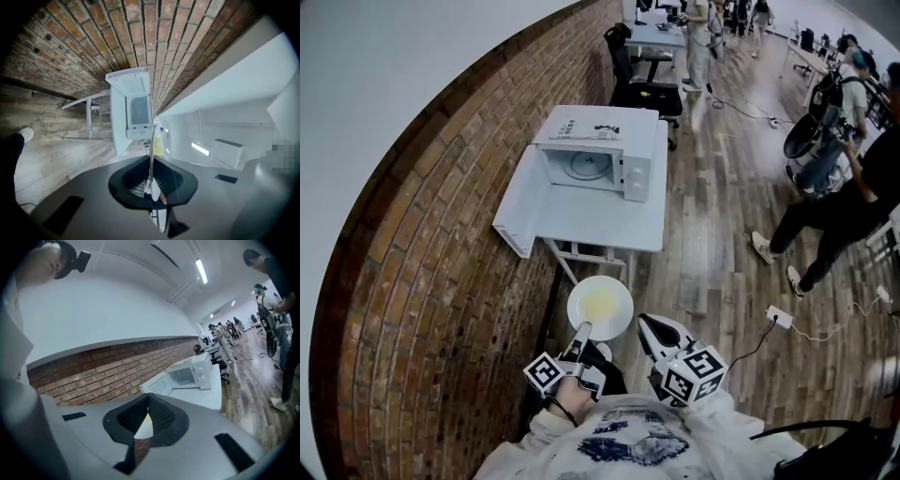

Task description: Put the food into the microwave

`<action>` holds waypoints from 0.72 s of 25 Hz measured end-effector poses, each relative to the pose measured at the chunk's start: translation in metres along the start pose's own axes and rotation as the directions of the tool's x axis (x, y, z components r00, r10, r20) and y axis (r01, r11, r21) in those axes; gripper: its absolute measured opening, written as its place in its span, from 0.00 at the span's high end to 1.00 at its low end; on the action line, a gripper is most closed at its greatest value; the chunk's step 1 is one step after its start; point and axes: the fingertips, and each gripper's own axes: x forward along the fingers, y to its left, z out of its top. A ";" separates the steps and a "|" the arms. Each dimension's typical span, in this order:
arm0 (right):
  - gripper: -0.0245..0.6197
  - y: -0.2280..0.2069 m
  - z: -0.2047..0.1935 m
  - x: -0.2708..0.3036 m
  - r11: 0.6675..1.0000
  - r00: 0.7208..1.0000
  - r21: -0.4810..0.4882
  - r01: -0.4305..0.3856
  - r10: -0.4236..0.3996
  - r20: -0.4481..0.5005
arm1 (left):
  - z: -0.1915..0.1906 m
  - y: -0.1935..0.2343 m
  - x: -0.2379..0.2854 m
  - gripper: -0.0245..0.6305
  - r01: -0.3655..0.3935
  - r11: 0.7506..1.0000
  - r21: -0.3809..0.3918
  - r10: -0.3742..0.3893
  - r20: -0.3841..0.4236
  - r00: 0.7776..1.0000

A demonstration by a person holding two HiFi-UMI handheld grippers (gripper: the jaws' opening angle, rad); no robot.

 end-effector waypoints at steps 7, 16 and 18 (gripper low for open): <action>0.94 -0.008 0.021 0.080 1.000 1.000 -0.010 0.016 -0.016 -0.018 | 0.075 -0.002 0.054 0.93 0.004 1.000 0.006 -0.004 0.004 1.000; 0.94 -0.019 0.044 0.164 0.998 0.998 -0.008 0.066 -0.066 -0.020 | 0.147 -0.001 0.111 0.93 0.004 1.000 0.019 -0.003 -0.044 0.999; 0.94 -0.021 0.047 0.179 0.997 0.997 -0.007 0.079 -0.080 -0.017 | 0.159 -0.001 0.120 0.93 0.006 1.000 0.002 -0.006 -0.055 0.998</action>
